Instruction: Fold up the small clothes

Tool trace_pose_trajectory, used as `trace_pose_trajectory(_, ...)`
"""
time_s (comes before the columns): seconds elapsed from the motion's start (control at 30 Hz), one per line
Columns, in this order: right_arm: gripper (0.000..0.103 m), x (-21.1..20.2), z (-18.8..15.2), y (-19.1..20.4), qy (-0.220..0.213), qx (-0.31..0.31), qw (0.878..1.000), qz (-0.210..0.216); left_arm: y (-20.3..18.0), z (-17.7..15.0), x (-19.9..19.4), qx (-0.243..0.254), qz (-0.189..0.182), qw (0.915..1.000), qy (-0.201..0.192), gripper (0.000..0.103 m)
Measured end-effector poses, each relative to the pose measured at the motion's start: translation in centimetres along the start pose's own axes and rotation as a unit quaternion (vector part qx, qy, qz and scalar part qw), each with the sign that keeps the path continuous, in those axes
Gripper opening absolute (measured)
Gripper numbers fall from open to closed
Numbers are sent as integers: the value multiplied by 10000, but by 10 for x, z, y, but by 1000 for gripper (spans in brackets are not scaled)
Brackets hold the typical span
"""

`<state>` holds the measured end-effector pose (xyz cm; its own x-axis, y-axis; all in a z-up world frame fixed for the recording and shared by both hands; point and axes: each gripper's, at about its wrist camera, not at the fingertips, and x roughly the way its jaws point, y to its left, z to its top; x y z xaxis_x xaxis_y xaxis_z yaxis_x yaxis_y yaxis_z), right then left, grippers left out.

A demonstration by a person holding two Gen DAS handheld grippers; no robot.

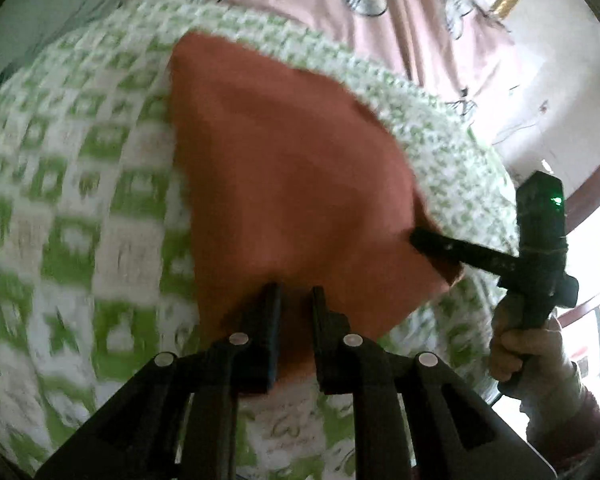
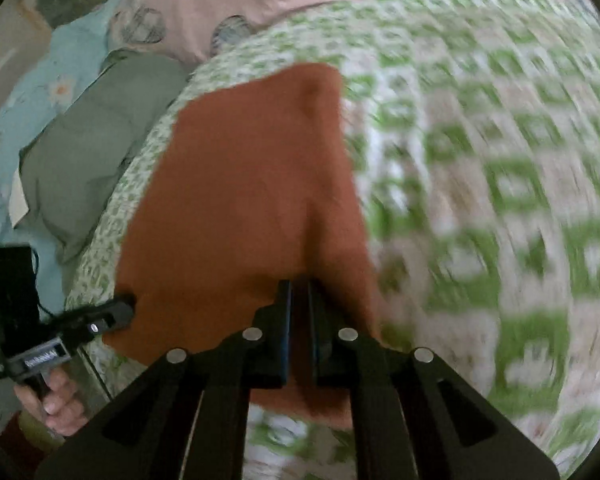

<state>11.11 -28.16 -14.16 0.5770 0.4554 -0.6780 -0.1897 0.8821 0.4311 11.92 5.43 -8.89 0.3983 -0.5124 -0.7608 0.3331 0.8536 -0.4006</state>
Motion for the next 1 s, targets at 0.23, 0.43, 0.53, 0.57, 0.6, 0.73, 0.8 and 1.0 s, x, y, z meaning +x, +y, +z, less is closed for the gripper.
trace_pose_trajectory(0.23,9,-24,-17,-4,-203,-12,9997,-158,-9,-13,-7,79,327,9993,-144,14)
trace_pose_trajectory(0.43,9,-22,-25,-11,-173,87,9995,-254,-9,-17,-8,-37,492,9986,-184,14)
trace_pose_trajectory(0.53,10,-26,-24,-2,-147,-37,9992,-368,-10,-18,-13,-55,585,9981,-196,15)
trace_pose_trajectory(0.57,11,-29,-24,0,-149,-46,9992,-369,-11,-20,-17,-85,603,9979,-222,19)
trace_pose_trajectory(0.6,13,-32,-24,2,-168,-42,9992,-363,-12,-21,-21,-99,605,9978,-251,21)
trace_pose_trajectory(0.73,42,-49,-27,11,-304,-94,9989,-347,-19,-29,-38,-111,857,9953,-437,43)
trace_pose_trajectory(0.8,45,-58,-28,15,-407,-182,9984,-335,-21,-32,-46,-117,1026,9932,-539,51)
trace_pose_trajectory(1.0,46,-68,-23,24,-558,-270,9979,-175,-15,-29,-61,-124,1514,9863,-644,72)
